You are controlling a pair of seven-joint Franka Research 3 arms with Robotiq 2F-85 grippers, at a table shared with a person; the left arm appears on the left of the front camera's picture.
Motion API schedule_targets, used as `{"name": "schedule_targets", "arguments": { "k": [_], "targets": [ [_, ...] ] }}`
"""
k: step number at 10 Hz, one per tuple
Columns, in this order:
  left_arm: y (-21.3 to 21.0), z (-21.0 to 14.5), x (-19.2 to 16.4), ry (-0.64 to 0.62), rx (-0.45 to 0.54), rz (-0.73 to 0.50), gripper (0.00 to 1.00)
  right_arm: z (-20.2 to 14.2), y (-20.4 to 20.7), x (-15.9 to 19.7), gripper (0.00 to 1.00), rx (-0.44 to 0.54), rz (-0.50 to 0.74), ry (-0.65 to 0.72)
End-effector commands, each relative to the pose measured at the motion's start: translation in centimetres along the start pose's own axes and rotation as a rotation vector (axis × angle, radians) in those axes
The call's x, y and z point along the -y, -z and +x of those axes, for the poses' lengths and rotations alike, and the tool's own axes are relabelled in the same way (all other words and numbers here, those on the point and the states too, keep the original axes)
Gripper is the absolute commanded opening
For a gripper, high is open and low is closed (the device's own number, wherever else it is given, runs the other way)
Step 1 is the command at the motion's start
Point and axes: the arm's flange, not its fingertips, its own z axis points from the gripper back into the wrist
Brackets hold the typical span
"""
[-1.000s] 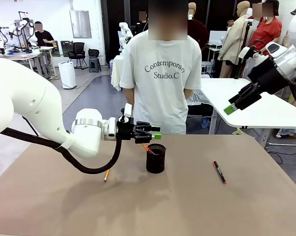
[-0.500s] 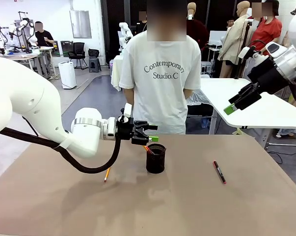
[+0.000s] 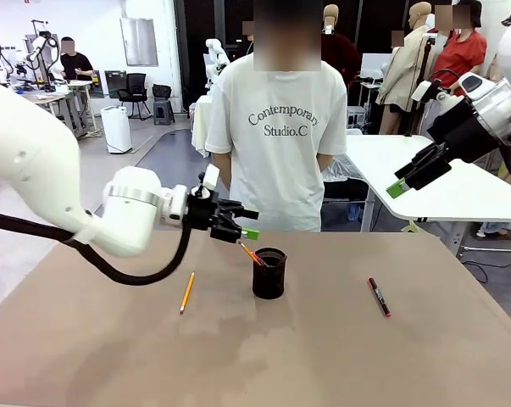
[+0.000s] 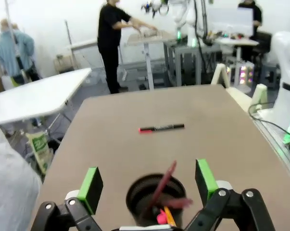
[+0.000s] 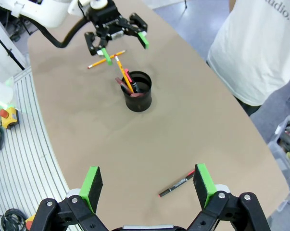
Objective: Place the pens into the pen holder.
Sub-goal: Pick up a writing instrument from the table and place it into the Pen holder.
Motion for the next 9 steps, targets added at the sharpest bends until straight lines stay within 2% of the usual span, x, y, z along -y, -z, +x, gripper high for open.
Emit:
{"name": "schedule_targets", "arguments": {
  "k": [1, 3, 4, 5, 7, 9],
  "targets": [
    [-4.9, 3.1, 2.5, -0.054, -0.197, -0.02, 1.0, 0.1, -0.1, 0.0, 1.0, 0.013, 0.0, 0.0],
    [-9.4, 6.2, 3.9, -0.079, -0.43, 0.005, 1.0, 0.1, -0.1, 0.0, 1.0, 0.013, 0.0, 0.0],
    [-10.9, 7.9, 4.6, -0.088, -0.489, 0.039, 1.0, 0.1, -0.1, 0.0, 1.0, 0.013, 0.0, 0.0],
    [-12.2, 9.1, 4.7, -0.08, -0.518, 0.076, 1.0, 0.1, -0.1, 0.0, 1.0, 0.013, 0.0, 0.0],
    [-15.0, 11.1, 5.3, -0.138, -0.572, 0.07, 1.0, 0.1, -0.1, 0.0, 1.0, 0.013, 0.0, 0.0],
    [-17.8, 13.0, 5.8, -0.116, -0.575, 0.06, 1.0, 0.1, -0.1, 0.0, 1.0, 0.013, 0.0, 0.0]
  ]
}}
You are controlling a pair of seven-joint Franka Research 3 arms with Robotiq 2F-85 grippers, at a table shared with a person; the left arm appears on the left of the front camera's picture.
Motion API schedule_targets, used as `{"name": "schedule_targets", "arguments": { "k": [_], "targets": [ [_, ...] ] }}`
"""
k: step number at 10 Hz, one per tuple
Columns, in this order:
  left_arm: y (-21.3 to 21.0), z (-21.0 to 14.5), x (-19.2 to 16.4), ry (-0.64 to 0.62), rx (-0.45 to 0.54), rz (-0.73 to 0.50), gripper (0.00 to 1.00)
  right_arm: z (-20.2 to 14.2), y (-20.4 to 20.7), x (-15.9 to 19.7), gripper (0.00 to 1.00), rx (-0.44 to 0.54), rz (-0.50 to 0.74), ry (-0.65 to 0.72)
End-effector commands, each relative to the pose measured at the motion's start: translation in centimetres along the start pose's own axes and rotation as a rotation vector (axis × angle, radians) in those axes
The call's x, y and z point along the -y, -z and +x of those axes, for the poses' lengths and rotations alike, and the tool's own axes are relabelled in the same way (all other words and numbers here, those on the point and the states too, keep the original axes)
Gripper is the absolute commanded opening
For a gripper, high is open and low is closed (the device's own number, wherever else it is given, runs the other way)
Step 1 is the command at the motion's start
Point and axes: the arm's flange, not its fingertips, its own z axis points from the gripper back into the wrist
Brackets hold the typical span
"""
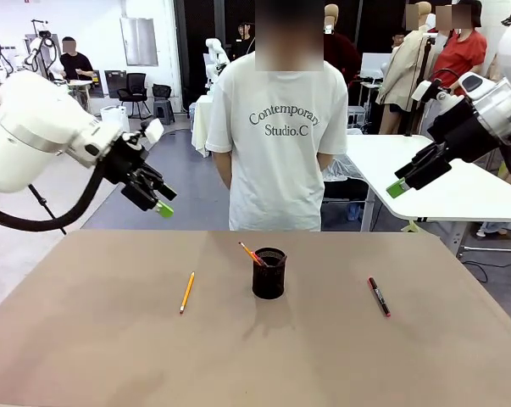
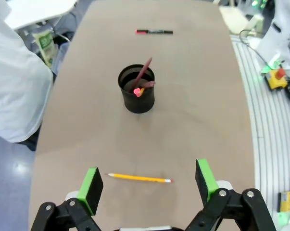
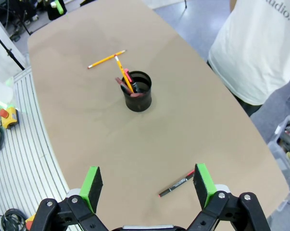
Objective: Place the pens into the pen holder.
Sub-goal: Pick up a writing instrument from the table and place it into the Pen holder.
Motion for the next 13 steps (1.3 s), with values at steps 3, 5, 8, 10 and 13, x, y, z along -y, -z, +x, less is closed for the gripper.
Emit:
{"name": "schedule_targets", "arguments": {
  "k": [3, 5, 8, 10, 13],
  "targets": [
    [-5.2, -1.0, 0.6, 0.103, -0.017, -0.025, 1.0, 0.1, -0.1, 0.0, 1.0, 0.013, 0.0, 0.0],
    [-6.1, -2.2, 0.4, 0.144, 0.029, -0.015, 1.0, 0.1, -0.1, 0.0, 1.0, 0.013, 0.0, 0.0],
    [-5.8, -1.7, 0.5, 0.11, 0.002, -0.006, 1.0, 0.1, -0.1, 0.0, 1.0, 0.013, 0.0, 0.0],
    [-5.8, -1.7, 0.5, 0.11, 0.002, -0.006, 1.0, 0.1, -0.1, 0.0, 1.0, 0.013, 0.0, 0.0],
    [-5.8, -1.7, 0.5, 0.11, 0.002, -0.006, 1.0, 0.1, -0.1, 0.0, 1.0, 0.013, 0.0, 0.0]
  ]
}}
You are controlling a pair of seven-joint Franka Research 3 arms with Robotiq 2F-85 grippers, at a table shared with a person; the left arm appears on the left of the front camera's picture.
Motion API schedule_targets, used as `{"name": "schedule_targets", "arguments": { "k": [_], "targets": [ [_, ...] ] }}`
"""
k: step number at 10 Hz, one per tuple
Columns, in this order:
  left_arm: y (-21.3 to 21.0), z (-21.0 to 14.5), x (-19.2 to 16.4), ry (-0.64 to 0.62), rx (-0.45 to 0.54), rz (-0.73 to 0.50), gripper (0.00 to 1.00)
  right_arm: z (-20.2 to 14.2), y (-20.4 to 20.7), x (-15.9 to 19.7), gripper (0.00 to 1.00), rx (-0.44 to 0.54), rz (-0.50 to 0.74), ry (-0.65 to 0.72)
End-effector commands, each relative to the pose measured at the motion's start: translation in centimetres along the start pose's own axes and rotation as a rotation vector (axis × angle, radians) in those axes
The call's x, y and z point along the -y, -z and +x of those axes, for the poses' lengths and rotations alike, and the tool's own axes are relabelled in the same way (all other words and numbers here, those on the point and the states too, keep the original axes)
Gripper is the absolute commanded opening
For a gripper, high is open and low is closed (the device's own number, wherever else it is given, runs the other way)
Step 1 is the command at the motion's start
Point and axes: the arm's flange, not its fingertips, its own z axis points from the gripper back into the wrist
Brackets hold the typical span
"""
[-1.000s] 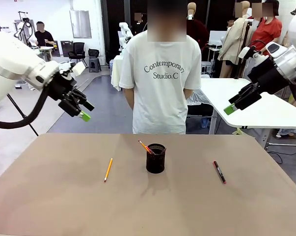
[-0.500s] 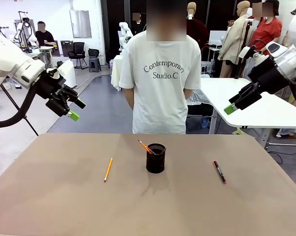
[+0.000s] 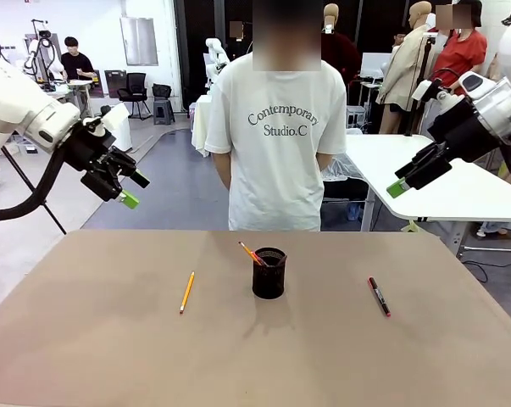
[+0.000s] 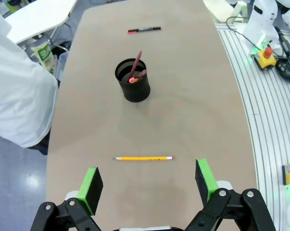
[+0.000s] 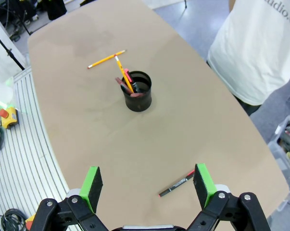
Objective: Place the pens into the pen holder.
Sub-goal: Pick up a writing instrument from the table and place it into the Pen holder.
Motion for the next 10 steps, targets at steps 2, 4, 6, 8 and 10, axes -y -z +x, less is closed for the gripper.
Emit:
{"name": "schedule_targets", "arguments": {
  "k": [2, 4, 6, 8, 10],
  "targets": [
    [-0.1, 0.22, 0.02, -0.014, -0.003, 0.003, 1.0, 0.12, -0.05, 0.03, 1.0, 0.013, 0.001, 0.0],
    [-0.1, 0.22, 0.02, -0.014, -0.003, 0.003, 1.0, 0.12, -0.05, 0.03, 1.0, 0.013, 0.001, 0.0],
    [-0.1, 0.22, 0.02, -0.014, -0.003, 0.003, 1.0, 0.12, -0.05, 0.03, 1.0, 0.013, 0.001, 0.0],
    [-0.1, 0.22, 0.02, -0.014, -0.003, 0.003, 1.0, 0.12, -0.05, 0.03, 1.0, 0.013, 0.001, 0.0],
    [-0.1, 0.22, 0.02, -0.014, -0.003, 0.003, 1.0, 0.12, -0.05, 0.03, 1.0, 0.013, 0.001, 0.0]
  ]
}}
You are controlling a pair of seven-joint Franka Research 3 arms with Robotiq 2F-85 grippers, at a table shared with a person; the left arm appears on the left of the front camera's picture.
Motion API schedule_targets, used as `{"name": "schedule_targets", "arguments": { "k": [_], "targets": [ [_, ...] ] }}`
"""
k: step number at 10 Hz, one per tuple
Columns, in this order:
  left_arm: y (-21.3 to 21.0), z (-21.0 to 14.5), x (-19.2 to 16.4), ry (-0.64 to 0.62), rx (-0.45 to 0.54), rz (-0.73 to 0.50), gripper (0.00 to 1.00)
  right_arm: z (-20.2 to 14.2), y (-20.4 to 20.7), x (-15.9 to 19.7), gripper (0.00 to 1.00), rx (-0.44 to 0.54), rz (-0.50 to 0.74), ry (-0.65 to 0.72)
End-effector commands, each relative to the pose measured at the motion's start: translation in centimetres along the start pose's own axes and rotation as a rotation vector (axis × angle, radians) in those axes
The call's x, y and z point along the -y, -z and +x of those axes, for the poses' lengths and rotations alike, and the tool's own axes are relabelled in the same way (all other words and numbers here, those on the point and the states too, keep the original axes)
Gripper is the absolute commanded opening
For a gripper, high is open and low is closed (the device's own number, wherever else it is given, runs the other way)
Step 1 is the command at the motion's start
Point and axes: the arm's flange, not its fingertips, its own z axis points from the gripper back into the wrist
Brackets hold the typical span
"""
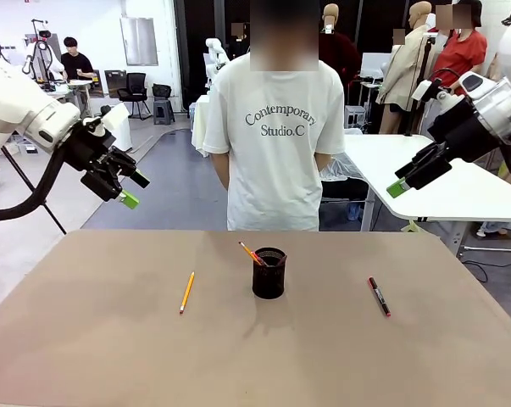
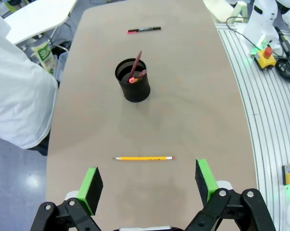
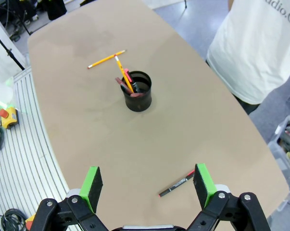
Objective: Place the pens into the pen holder.
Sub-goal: Pick up a writing instrument from the table and place it into the Pen holder.
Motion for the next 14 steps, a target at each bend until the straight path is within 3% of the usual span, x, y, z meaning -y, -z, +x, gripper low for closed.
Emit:
{"name": "schedule_targets", "arguments": {
  "k": [1, 3, 4, 7, 8, 12, 14],
  "targets": [
    [-0.1, 0.2, 0.0, -0.014, -0.003, 0.003, 1.0, 0.1, -0.1, 0.0, 1.0, 0.013, 0.001, 0.0],
    [-0.1, 0.2, 0.0, -0.014, -0.003, 0.003, 1.0, 0.0, 0.0, 0.0, 1.0, 0.0, 0.0, 0.0],
    [-0.1, 0.2, 0.0, -0.014, -0.003, 0.003, 1.0, 1.7, 1.6, 0.4, 1.0, -0.028, 0.037, 0.078],
    [-0.1, 0.2, 0.0, -0.014, -0.003, 0.003, 1.0, 4.5, 6.9, 2.8, 1.0, -0.192, -0.045, 0.288],
    [-0.1, 0.2, 0.0, -0.014, -0.003, 0.003, 1.0, 4.7, 8.1, 3.2, 1.0, -0.255, -0.165, 0.354],
    [-0.1, 0.2, 0.0, -0.014, -0.003, 0.003, 1.0, 3.0, 10.7, 4.5, 1.0, -0.467, -0.374, 0.501],
    [-0.1, 0.2, 0.0, -0.014, -0.003, 0.003, 1.0, 1.1, 11.2, 5.0, 1.0, -0.524, -0.454, 0.525]
  ]
}}
